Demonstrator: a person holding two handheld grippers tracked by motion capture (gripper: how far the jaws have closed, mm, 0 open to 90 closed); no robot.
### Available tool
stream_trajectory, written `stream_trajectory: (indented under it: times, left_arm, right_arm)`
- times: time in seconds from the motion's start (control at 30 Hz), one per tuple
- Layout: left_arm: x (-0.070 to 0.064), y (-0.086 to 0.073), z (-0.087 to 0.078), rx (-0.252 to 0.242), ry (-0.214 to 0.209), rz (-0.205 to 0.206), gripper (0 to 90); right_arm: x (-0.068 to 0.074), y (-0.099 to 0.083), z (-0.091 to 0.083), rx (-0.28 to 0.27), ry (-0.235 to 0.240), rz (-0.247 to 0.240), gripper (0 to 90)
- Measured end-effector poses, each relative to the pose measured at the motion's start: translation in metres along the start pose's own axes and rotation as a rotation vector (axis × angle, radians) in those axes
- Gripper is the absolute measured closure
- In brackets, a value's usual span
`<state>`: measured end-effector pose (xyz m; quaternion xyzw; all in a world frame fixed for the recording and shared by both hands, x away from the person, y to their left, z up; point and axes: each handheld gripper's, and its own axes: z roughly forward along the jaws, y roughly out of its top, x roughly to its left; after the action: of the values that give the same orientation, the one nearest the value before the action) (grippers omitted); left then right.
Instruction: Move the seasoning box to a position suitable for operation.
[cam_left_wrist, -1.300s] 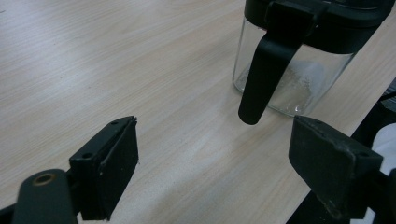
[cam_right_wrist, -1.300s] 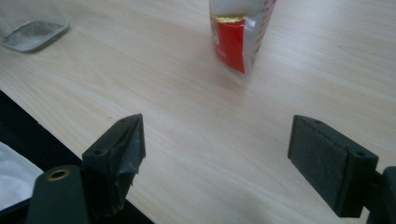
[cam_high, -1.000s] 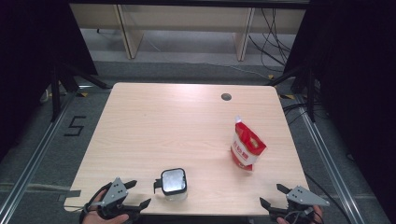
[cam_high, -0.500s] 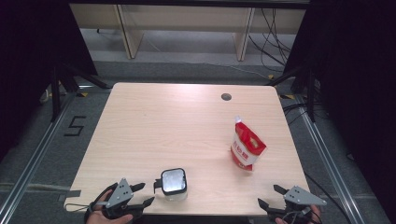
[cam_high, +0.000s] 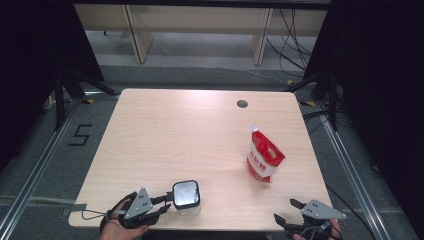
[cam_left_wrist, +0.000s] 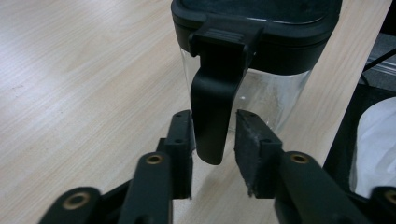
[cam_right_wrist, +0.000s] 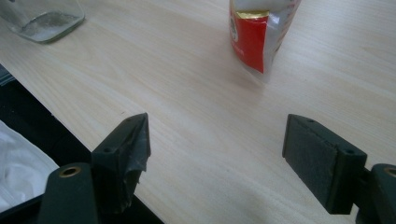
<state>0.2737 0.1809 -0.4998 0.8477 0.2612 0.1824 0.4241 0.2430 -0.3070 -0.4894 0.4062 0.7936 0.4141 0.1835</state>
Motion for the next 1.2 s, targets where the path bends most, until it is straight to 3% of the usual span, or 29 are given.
stream_trajectory:
  times: [0.27,0.53,0.73,0.77,0.87,0.93,0.97,1.13,1.2]
  left_arm:
    - [-0.002,0.006,0.009,-0.028,-0.024,0.014,74.4]
    - [-0.016,0.022,0.029,-0.046,-0.074,-0.011,74.4]
    - [-0.020,0.024,0.033,-0.045,-0.085,-0.008,74.1]
    - [-0.022,0.024,0.032,-0.042,-0.094,-0.008,73.8]
    - [-0.025,0.024,0.032,-0.046,-0.124,-0.005,73.3]
    - [-0.025,0.023,0.032,-0.045,-0.129,-0.004,73.0]
    - [-0.028,0.023,0.031,-0.047,-0.141,0.003,73.0]
    - [-0.038,0.023,0.030,-0.048,-0.196,0.018,72.4]
    - [-0.039,0.024,0.031,-0.050,-0.192,0.031,72.3]
  right_arm:
    - [-0.002,0.001,0.001,0.007,0.010,-0.017,24.9]
    - [-0.001,0.001,0.001,0.006,0.014,-0.017,25.0]
    - [0.000,0.001,0.001,0.004,0.016,-0.013,25.0]
    - [0.003,0.000,0.000,0.019,0.011,0.020,25.0]
    - [-0.001,0.001,0.002,-0.005,0.015,-0.036,25.0]
    - [0.002,0.001,0.002,0.003,0.012,-0.012,25.0]
    - [0.000,0.001,0.002,0.005,0.017,-0.033,25.0]
    - [0.000,0.001,0.002,0.005,0.018,-0.026,25.0]
    - [0.001,0.001,0.002,0.005,0.019,-0.025,25.0]
